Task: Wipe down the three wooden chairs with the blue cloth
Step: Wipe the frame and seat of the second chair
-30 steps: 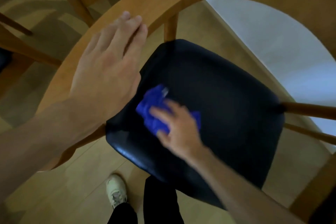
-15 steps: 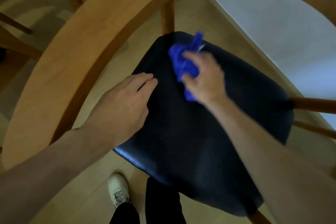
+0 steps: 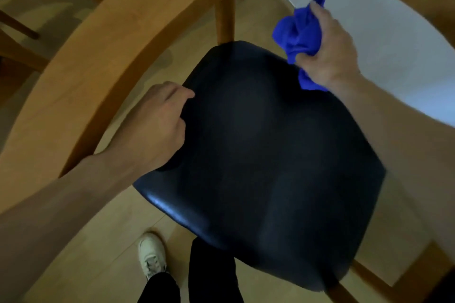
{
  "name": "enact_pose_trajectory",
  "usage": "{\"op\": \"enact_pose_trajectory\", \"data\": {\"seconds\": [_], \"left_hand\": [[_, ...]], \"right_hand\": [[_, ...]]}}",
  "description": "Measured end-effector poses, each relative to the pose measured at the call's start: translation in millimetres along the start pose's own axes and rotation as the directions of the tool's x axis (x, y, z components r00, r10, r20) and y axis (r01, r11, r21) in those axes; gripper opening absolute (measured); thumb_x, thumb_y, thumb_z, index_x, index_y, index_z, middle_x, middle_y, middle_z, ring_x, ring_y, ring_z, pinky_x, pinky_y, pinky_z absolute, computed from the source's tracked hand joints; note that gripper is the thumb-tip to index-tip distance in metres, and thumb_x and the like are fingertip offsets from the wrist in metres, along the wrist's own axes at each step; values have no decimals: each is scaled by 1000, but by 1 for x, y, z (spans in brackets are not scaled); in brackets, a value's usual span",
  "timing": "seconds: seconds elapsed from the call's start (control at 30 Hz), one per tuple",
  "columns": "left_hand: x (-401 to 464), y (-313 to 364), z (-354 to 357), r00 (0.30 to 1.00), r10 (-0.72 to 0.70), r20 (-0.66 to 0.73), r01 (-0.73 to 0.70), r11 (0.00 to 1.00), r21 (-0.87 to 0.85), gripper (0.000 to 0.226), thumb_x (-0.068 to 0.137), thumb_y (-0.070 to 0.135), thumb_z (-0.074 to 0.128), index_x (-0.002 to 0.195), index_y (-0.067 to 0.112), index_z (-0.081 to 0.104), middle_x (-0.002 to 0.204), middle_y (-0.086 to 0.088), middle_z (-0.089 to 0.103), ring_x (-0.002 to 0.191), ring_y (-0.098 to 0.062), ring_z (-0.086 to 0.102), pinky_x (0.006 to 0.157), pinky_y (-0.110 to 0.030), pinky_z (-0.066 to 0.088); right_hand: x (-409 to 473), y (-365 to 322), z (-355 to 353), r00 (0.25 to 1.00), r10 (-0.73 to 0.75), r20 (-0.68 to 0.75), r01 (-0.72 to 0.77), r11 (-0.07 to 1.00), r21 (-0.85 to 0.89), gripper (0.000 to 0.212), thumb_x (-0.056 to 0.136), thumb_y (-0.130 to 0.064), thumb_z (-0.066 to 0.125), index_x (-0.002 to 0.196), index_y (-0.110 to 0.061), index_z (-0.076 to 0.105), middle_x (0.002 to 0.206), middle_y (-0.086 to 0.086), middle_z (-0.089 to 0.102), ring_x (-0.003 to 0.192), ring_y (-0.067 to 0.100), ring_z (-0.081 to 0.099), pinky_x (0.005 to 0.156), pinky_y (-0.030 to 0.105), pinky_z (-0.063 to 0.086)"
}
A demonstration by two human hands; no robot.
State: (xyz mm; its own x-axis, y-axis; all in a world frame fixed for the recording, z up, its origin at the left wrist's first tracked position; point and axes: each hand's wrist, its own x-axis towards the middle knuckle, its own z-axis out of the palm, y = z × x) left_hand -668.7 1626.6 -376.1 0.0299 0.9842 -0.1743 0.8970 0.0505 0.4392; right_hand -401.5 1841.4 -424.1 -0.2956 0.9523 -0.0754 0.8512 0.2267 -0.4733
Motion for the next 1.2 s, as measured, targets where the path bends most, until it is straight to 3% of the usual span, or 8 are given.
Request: {"op": "enact_pose_trajectory", "data": {"seconds": [0.17,0.33,0.57,0.7,0.8,0.93,1.1,1.2], "left_hand": [[-8,-4,6,995,-95,-11,94,994,-51,46,89,-2,48,134,6,47,129,-8,49,118,-20,43,95,-28,40],[-23,0,10,987,-161,15,162,980,-117,48,91,-1,47,137,8,43,133,-8,47,118,-20,46,93,-26,39],[-97,-14,19,974,-216,73,225,962,-156,53,88,-8,48,138,10,41,134,-3,43,113,-16,47,94,-23,38],[-126,-31,17,980,-177,91,190,967,-170,57,83,-11,49,137,9,40,137,-2,39,113,-23,50,97,-28,39],[-122,-32,16,993,-104,55,112,981,-156,59,81,-11,53,137,6,39,137,-7,40,113,-21,51,98,-29,42],[-120,-29,16,994,-99,52,106,983,-151,61,80,-12,46,138,8,40,139,-4,37,123,-17,42,104,-25,34],[-122,-32,16,996,-80,40,84,987,-135,58,81,-12,50,136,6,41,138,-9,41,122,-24,46,103,-30,39],[-121,-31,16,996,-74,47,79,990,-119,58,79,-12,50,135,5,42,134,-9,43,119,-23,48,102,-30,41]], "right_hand": [[-94,-47,59,974,-136,179,116,987,115,70,74,-35,64,142,-26,48,135,3,56,122,25,54,104,40,43],[-234,-99,76,746,-438,502,345,899,272,71,74,-35,61,142,-39,42,141,-12,46,113,18,53,92,41,49],[-148,-84,62,998,-51,-40,58,978,200,64,78,-27,66,139,-20,49,138,3,52,123,18,52,106,27,38],[-212,-138,113,989,-129,77,133,990,-45,68,74,-32,70,138,-25,50,141,8,48,104,35,56,86,42,50],[-291,-158,129,869,-385,311,414,910,-32,70,69,-35,75,134,-34,51,144,1,47,90,29,54,72,40,51],[-311,-140,110,529,-675,514,771,636,42,54,67,-36,70,120,-37,60,135,-4,55,87,25,56,72,36,44],[-229,-148,93,915,-363,175,381,921,-84,61,73,-26,73,131,-29,55,141,2,49,96,32,54,78,43,50],[-237,-159,113,968,-208,138,223,969,-105,62,71,-25,75,130,-26,56,139,4,50,96,33,55,79,42,49]]}}
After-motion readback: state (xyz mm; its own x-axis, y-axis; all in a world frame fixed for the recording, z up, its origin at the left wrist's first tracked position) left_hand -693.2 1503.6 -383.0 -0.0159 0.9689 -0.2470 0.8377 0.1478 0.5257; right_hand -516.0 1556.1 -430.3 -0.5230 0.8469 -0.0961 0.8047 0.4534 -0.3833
